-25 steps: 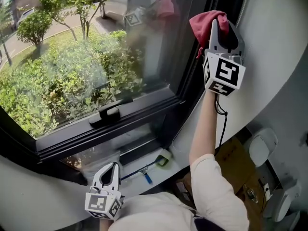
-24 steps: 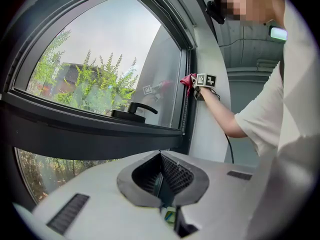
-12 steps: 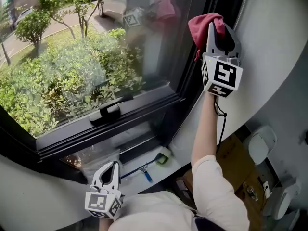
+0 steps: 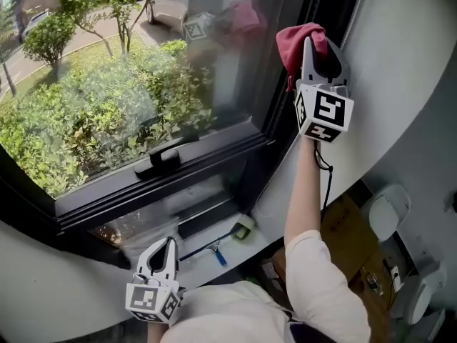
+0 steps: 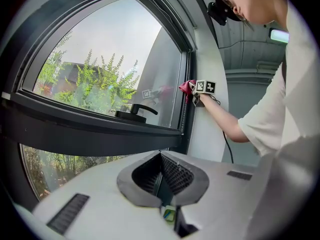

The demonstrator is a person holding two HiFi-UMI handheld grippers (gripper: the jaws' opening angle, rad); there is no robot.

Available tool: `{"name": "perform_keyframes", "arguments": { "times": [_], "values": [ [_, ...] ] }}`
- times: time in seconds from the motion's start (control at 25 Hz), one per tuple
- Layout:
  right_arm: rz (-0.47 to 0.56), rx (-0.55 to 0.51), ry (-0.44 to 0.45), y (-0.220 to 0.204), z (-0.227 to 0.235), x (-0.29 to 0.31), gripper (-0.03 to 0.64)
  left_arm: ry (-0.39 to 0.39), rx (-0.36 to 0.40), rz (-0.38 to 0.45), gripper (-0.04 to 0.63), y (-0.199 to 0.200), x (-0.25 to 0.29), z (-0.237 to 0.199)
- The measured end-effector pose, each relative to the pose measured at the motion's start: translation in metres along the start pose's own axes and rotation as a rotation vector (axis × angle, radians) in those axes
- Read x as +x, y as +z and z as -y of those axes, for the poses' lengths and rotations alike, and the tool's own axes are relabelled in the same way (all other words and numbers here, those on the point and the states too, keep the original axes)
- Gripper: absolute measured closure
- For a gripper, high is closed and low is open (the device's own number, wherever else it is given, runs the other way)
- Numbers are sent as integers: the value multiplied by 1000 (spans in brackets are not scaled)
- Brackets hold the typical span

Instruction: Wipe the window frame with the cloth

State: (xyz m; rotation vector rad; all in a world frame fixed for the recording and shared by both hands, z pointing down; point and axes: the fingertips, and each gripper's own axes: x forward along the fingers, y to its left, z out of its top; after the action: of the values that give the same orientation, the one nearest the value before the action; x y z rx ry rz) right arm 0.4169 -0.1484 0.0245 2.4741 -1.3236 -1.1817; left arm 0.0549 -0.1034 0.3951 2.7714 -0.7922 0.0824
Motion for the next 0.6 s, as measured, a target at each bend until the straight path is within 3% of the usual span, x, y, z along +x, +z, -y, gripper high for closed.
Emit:
{"name": "perform_keyframes", "arguments": {
  "times": [0.6],
  "values": [
    [-30,-6,7,-17,-15,-14,515,30,-27,13,586,-2,-21,-5]
  ]
}}
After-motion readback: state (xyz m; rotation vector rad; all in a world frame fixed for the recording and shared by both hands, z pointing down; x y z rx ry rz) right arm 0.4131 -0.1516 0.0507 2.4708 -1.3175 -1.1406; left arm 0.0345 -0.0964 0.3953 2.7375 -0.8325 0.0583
